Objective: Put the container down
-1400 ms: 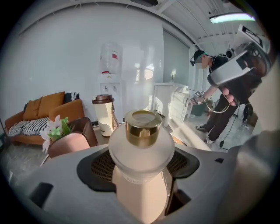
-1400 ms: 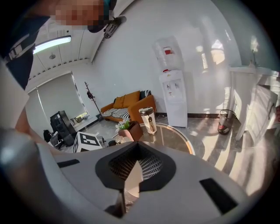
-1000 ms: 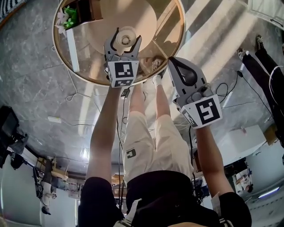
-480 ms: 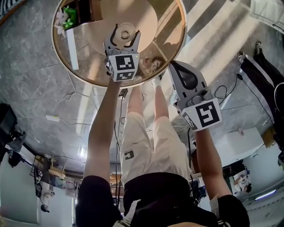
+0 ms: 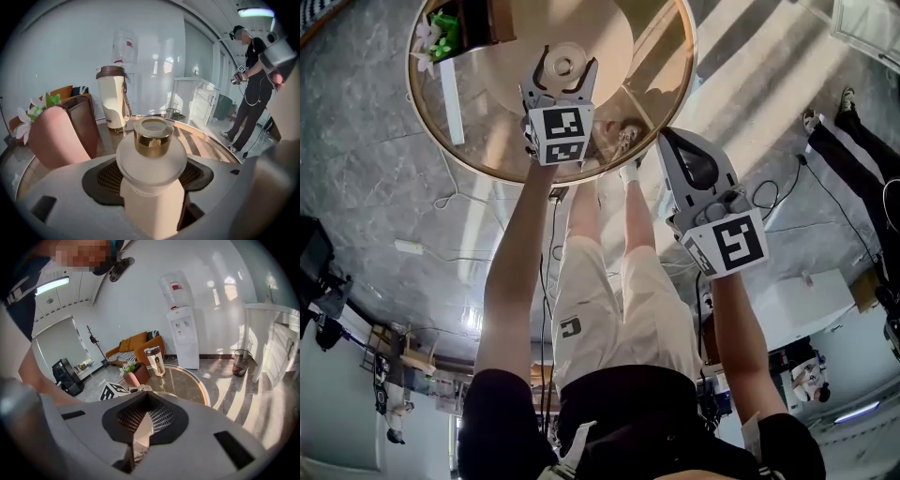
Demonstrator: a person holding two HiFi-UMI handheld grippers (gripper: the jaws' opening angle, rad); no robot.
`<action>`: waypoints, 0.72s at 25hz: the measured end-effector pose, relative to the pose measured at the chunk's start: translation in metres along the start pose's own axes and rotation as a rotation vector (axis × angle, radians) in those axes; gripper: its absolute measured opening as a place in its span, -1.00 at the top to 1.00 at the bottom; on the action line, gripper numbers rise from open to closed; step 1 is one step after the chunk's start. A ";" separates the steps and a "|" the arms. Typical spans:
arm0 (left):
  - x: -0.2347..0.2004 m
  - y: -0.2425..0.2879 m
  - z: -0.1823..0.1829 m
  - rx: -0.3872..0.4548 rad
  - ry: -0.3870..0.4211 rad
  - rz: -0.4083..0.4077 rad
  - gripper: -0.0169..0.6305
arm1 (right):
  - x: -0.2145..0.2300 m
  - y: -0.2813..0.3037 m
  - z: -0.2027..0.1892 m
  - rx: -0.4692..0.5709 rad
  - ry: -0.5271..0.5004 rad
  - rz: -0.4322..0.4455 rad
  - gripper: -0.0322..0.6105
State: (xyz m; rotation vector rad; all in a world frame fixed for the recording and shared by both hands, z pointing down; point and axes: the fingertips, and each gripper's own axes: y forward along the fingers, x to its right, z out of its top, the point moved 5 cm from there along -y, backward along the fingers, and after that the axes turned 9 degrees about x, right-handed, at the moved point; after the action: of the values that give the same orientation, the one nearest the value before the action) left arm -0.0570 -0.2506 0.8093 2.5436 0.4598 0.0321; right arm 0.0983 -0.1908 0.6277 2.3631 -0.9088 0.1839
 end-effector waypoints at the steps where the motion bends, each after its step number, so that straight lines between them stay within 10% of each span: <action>1: 0.000 0.000 0.000 0.000 -0.003 0.002 -0.09 | 0.000 0.000 0.000 -0.001 0.001 0.000 0.89; 18: 0.005 0.000 -0.004 0.009 0.027 -0.021 -0.09 | 0.005 -0.004 -0.007 -0.014 0.008 -0.009 0.89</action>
State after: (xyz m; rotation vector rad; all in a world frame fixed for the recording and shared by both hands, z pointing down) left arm -0.0527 -0.2473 0.8122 2.5497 0.4978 0.0562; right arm 0.1052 -0.1875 0.6337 2.3514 -0.8929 0.1826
